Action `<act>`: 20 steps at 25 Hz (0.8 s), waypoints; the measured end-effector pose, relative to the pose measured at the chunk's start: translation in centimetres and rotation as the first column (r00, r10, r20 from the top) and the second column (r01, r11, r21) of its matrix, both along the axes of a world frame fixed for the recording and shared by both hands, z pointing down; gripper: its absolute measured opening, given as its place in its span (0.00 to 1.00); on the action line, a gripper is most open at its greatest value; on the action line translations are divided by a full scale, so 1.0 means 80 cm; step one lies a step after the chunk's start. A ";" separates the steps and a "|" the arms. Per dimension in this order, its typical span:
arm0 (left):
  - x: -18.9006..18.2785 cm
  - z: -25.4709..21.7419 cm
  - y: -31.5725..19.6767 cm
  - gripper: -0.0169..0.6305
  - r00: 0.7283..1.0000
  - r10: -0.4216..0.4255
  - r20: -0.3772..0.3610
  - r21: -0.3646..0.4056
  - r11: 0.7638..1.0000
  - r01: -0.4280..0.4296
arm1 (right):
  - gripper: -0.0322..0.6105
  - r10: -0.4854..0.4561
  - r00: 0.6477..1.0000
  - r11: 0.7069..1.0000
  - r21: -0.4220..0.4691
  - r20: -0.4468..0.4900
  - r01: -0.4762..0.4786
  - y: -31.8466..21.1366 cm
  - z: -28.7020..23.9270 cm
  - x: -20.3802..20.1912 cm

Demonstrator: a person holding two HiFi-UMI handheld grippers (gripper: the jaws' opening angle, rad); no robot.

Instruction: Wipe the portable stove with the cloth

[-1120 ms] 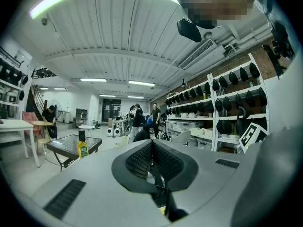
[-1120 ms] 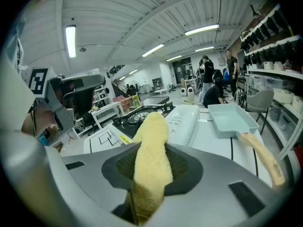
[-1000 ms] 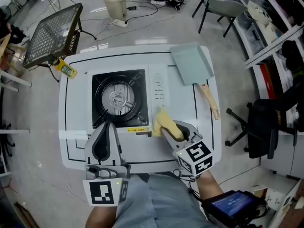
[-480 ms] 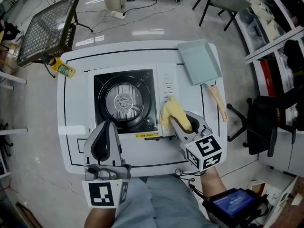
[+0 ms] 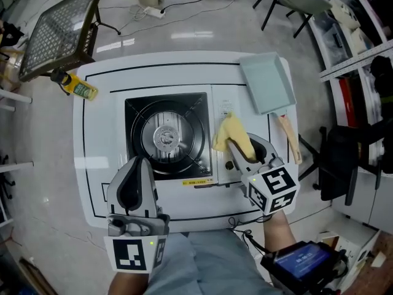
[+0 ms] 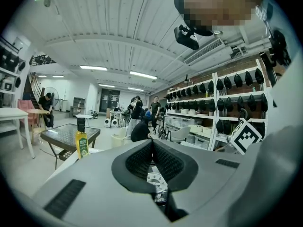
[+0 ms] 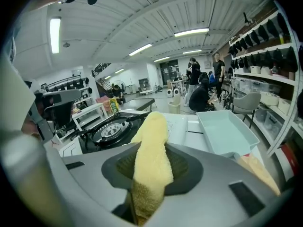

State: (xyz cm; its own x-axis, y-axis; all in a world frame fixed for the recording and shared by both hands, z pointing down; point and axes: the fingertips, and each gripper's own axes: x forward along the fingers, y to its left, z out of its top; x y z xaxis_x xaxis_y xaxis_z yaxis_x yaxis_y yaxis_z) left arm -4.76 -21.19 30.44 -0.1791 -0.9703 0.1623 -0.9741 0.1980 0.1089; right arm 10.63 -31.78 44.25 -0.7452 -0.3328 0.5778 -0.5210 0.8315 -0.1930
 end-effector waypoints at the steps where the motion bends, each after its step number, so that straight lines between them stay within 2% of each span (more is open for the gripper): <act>1: -0.004 0.000 -0.001 0.05 1.000 -0.002 0.000 0.002 1.000 0.002 | 0.25 0.004 1.000 1.000 -0.001 0.000 -0.004 -0.005 0.000 -0.003; 20: -0.072 0.038 -0.028 0.05 0.996 -0.060 -0.058 -0.031 0.998 0.059 | 0.25 0.018 1.000 0.999 0.030 -0.020 -0.018 -0.090 0.006 -0.055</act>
